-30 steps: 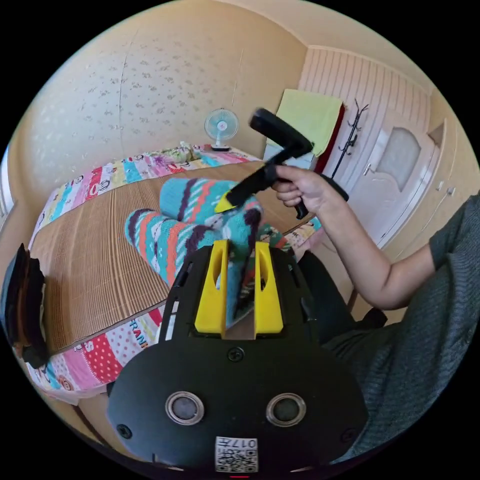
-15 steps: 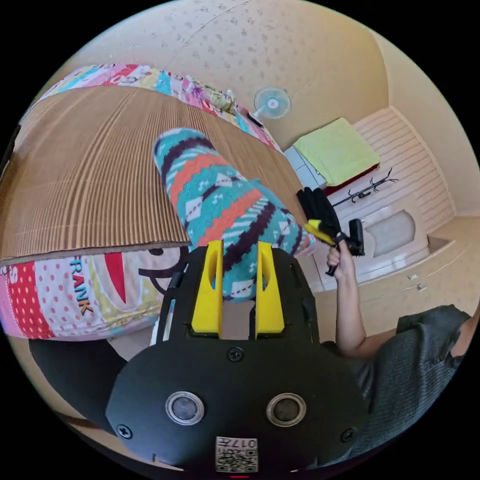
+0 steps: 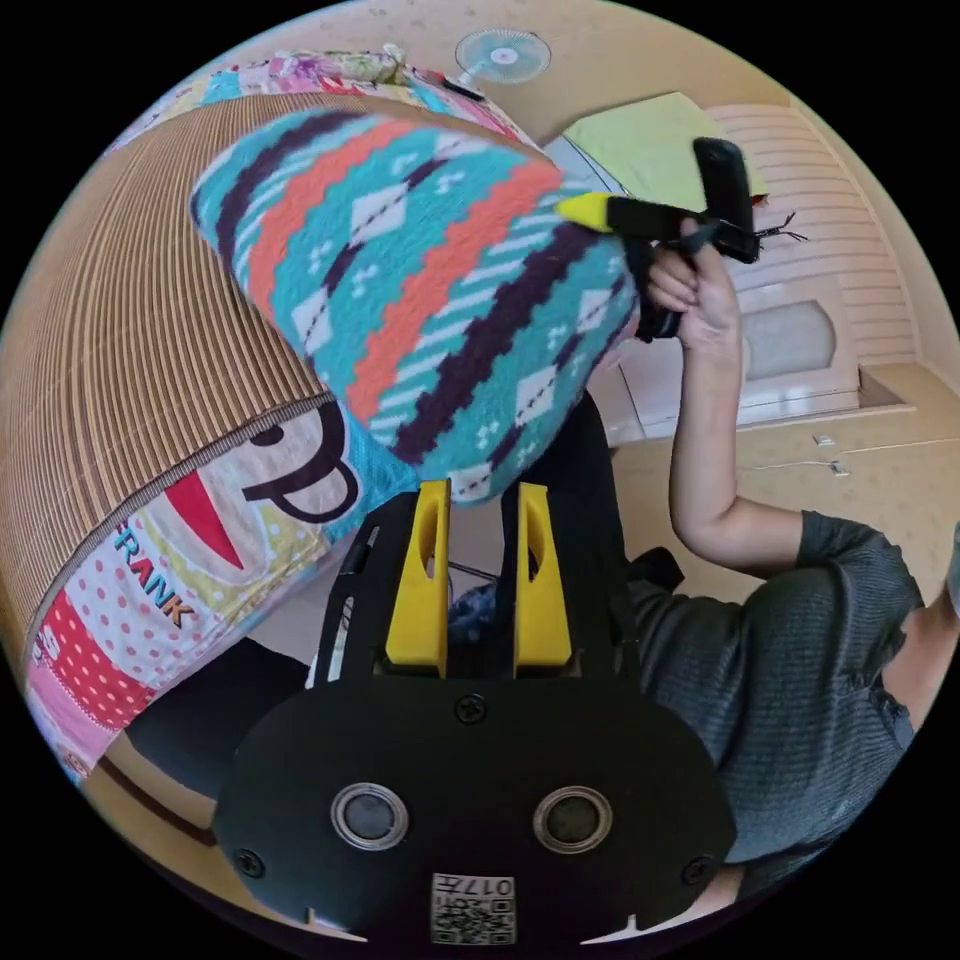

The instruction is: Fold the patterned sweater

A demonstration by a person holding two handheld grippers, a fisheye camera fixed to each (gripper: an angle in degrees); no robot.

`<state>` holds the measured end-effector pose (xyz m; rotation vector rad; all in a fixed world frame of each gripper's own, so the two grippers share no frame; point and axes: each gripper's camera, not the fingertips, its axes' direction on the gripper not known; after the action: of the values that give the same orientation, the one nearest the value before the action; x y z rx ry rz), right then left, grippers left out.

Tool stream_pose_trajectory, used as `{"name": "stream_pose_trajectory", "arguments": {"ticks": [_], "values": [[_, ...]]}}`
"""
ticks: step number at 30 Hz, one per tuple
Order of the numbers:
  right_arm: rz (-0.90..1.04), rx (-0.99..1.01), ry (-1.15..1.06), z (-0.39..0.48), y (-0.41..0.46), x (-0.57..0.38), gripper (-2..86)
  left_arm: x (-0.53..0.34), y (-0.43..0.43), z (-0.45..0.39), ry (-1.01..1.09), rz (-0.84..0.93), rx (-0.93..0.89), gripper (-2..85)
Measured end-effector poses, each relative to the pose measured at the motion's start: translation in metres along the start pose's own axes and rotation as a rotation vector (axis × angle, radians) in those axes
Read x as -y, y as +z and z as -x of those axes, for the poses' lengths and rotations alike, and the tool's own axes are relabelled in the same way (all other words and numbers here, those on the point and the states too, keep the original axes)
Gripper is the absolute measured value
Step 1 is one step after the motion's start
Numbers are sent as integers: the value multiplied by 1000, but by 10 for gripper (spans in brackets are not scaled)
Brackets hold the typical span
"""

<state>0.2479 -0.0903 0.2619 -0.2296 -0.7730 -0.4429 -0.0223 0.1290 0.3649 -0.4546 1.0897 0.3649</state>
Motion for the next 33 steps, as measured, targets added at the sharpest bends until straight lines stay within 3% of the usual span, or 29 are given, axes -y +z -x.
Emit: {"name": "stream_pose_trajectory", "arguments": {"ticks": [3,6,7,9,11,14,18,23,27,30,33], "values": [[-196,-289,100,32,-43,-70,38,-5,-12,15,-29,4,-22,99],[-439,-438,381,2,-58,-169,35,-7,-22,24,-71,5,4,98],[-434,-446,440,-12,-53,-187,35,-6,-23,26,-83,10,15,98],[-161,-361,663,-79,-15,-239,35,0,-23,29,-116,48,65,105],[-90,-225,738,-106,-1,-270,38,10,-19,30,-121,91,85,115],[-266,-161,721,-99,-35,-299,47,26,-22,27,-117,51,20,154],[-597,-116,642,-96,-78,-328,105,35,-35,33,-175,-245,-148,220],[-491,87,686,-155,-60,-330,244,67,0,52,-205,-273,-224,250],[-497,108,694,-166,-34,-339,244,79,41,69,-171,-259,-497,233],[-574,268,753,-170,-26,-360,211,72,32,72,-129,-247,-495,221],[-534,305,782,-163,-13,-353,185,65,7,77,-117,-210,-450,216]]}}
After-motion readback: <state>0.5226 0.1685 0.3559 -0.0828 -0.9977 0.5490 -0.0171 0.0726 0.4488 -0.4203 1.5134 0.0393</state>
